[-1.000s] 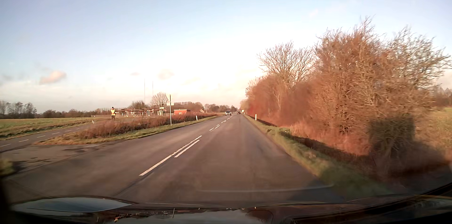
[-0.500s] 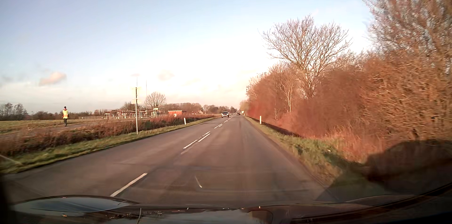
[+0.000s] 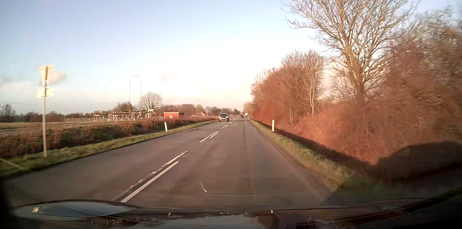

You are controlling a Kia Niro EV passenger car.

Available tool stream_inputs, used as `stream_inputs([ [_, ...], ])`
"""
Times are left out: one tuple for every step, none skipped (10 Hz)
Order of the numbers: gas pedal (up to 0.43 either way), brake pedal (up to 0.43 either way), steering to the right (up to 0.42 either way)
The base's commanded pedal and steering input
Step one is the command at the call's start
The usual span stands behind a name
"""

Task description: Follow the waypoints while adhering to traffic rules and regulations

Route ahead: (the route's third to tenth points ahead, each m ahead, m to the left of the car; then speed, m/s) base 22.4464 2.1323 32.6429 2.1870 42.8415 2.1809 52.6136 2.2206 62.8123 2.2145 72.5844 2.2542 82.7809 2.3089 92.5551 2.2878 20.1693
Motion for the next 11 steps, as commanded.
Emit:
stream_inputs([
  [0.311,0.000,0.000],
  [0.311,0.000,-0.001],
  [0.299,0.000,-0.002],
  [0.299,0.000,-0.002],
  [0.299,0.000,-0.002],
  [0.299,0.000,-0.002],
  [0.299,0.000,-0.002],
  [0.299,0.000,-0.002],
  [0.260,0.000,-0.002],
  [0.260,0.000,-0.002],
  [0.260,0.000,-0.002],
])
